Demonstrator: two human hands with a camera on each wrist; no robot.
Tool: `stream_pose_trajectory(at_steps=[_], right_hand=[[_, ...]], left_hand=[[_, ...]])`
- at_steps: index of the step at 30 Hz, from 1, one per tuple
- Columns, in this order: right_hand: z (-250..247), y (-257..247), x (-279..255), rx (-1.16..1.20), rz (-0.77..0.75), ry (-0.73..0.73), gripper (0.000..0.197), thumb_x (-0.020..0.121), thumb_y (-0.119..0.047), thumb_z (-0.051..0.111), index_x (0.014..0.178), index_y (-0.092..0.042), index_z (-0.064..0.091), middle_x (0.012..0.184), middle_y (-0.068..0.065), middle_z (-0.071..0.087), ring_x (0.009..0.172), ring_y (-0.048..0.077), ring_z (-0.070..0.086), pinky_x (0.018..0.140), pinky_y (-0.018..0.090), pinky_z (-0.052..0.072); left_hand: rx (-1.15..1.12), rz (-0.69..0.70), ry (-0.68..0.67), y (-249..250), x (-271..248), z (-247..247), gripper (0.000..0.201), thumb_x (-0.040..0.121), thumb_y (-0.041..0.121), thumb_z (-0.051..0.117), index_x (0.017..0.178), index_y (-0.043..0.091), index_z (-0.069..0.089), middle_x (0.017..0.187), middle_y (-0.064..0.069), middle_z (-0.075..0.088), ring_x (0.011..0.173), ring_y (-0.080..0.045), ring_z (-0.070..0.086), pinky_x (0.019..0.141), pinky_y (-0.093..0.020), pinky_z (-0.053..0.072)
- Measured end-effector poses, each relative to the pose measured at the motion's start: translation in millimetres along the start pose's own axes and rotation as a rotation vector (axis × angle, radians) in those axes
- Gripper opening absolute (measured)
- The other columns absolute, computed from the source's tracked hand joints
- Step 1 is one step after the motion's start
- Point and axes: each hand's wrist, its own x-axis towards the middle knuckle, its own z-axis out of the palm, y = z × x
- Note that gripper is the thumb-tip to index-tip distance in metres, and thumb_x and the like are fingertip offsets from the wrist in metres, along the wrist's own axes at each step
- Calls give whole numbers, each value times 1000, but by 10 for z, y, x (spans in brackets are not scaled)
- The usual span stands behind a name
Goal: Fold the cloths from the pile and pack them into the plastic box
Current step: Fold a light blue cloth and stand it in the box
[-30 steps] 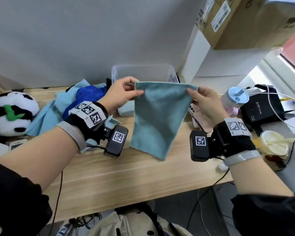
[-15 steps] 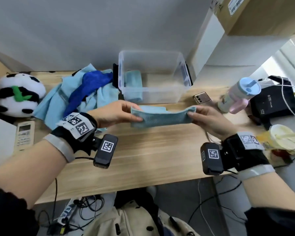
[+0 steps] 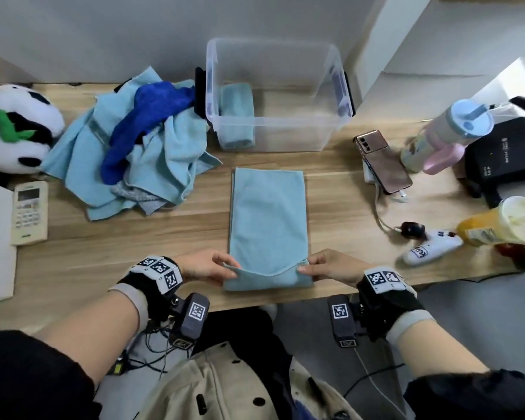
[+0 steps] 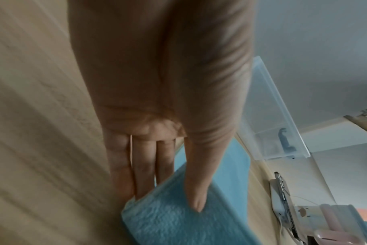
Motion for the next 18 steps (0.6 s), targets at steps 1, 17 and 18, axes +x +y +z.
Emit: stream_pose_trajectory(at_steps=[1, 17, 18], right_hand=[[13, 13, 19, -9, 8, 13, 16, 91, -16, 57, 85, -4, 64, 97, 14, 60, 90, 19, 56, 80, 22, 48], [39, -46, 297, -225, 70, 315, 25, 97, -26, 47, 112, -9, 57, 88, 7, 59, 60, 17, 59, 48, 21, 54], [39, -50, 313, -250, 73, 328, 23, 96, -27, 48, 108, -9, 56, 84, 5, 57, 60, 18, 61, 51, 25, 56]], left_hand=[[-27, 4, 28, -15, 14, 13, 17, 87, -2, 56, 84, 13, 61, 58, 9, 67, 54, 2, 61, 55, -10, 49], [5, 126, 506, 100, 303, 24, 10, 88, 13, 61, 79, 16, 57, 76, 1, 56, 44, -5, 47, 34, -12, 36], [2, 132, 536, 108, 316, 31, 9, 88, 11, 61, 79, 13, 57, 75, 0, 56, 43, -5, 47, 33, -12, 35]])
